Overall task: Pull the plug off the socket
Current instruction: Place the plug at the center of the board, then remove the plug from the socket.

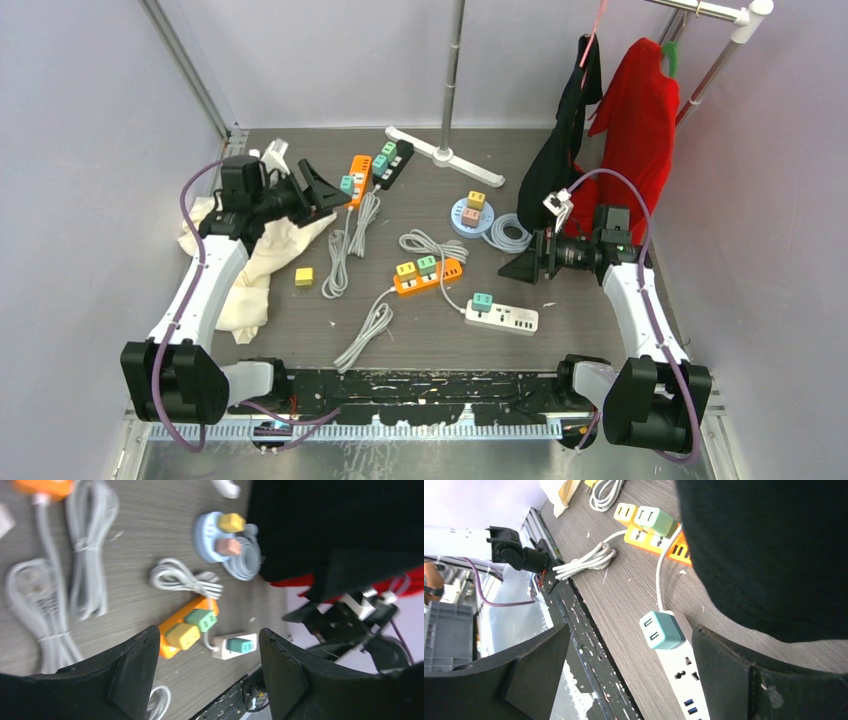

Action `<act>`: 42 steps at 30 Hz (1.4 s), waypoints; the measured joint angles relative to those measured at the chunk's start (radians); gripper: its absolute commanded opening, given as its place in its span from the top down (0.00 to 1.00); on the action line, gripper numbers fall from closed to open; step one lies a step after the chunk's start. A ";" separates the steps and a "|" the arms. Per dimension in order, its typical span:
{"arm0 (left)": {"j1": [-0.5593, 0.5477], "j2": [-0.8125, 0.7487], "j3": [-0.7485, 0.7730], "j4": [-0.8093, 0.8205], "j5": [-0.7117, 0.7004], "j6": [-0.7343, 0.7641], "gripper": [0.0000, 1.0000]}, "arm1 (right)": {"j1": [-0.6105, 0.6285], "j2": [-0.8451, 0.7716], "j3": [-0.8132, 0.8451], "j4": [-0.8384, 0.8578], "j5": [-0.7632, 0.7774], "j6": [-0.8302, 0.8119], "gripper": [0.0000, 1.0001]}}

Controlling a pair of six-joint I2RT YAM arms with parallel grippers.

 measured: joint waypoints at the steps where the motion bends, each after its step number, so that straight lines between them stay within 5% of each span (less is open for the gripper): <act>1: -0.009 0.000 0.010 0.037 0.040 -0.017 0.28 | 0.000 0.000 0.011 -0.027 0.003 -0.032 0.04; 8: -0.181 -0.029 0.100 0.179 0.139 0.000 0.28 | 0.000 0.013 0.079 -0.203 0.025 -0.262 0.04; 14: -0.422 -0.104 0.105 0.259 0.067 0.178 0.26 | 0.037 0.038 0.146 -0.375 0.048 -0.568 0.04; 17: -0.539 -0.182 0.010 0.390 0.006 0.315 0.15 | 0.080 0.055 0.175 -0.470 0.061 -0.746 0.04; 24: -0.632 -0.303 -0.249 0.665 -0.054 0.536 0.13 | 0.228 0.095 0.202 -0.587 0.122 -1.039 0.05; 30: -0.652 -0.255 -0.309 0.713 -0.072 0.583 0.13 | 0.351 0.117 0.198 -0.537 0.216 -1.090 0.09; 42: -0.736 -0.164 -0.467 0.765 -0.132 0.674 0.13 | 0.522 0.145 0.079 -0.218 0.425 -0.879 0.31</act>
